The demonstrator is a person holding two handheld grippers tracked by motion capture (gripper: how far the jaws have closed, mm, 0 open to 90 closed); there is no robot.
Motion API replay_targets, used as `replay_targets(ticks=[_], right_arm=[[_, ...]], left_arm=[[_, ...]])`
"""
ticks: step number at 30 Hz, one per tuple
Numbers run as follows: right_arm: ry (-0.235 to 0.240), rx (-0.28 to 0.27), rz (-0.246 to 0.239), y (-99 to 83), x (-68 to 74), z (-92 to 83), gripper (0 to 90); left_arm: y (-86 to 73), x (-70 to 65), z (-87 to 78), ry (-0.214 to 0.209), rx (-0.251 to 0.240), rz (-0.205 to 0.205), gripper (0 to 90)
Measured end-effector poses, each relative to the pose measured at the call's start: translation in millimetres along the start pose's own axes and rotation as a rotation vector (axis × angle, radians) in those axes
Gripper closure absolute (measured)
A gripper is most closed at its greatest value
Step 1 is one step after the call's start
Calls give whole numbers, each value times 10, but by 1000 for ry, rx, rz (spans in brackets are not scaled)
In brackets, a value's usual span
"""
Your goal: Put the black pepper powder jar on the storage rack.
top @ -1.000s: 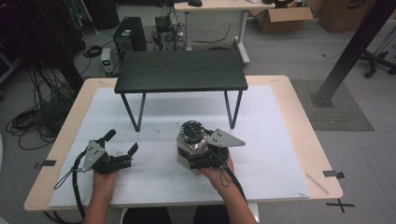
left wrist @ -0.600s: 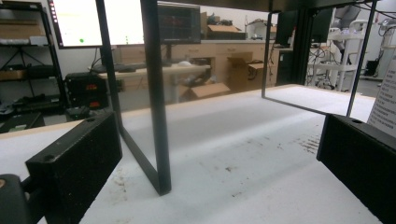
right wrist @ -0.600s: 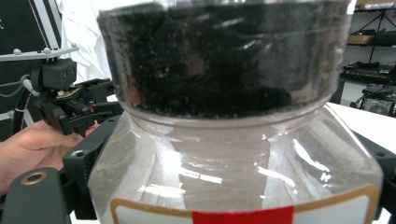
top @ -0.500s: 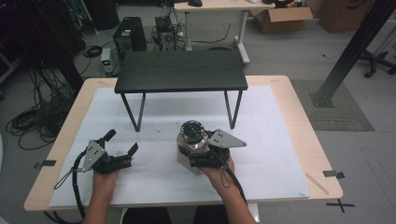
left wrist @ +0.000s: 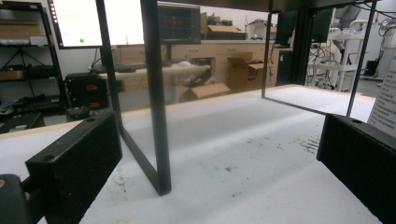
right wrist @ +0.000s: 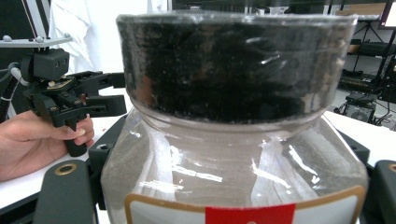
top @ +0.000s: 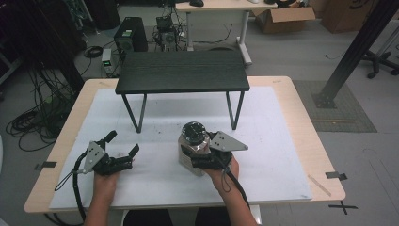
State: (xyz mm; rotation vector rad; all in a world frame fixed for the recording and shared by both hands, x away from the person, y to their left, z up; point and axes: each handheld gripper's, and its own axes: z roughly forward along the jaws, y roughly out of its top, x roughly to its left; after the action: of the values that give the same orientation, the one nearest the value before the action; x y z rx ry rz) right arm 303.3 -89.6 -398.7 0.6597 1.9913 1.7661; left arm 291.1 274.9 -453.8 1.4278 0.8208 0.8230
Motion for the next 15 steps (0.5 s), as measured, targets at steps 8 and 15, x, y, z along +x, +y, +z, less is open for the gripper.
replay_targets(ticks=[8, 15], right_arm=[[-3, 2, 4, 4, 0, -6, 227], [-1, 0, 18, 24, -19, -30, 226]], left_arm=[[0, 1, 0, 0, 0, 1, 5], [0, 0, 1, 0, 1, -1, 5]])
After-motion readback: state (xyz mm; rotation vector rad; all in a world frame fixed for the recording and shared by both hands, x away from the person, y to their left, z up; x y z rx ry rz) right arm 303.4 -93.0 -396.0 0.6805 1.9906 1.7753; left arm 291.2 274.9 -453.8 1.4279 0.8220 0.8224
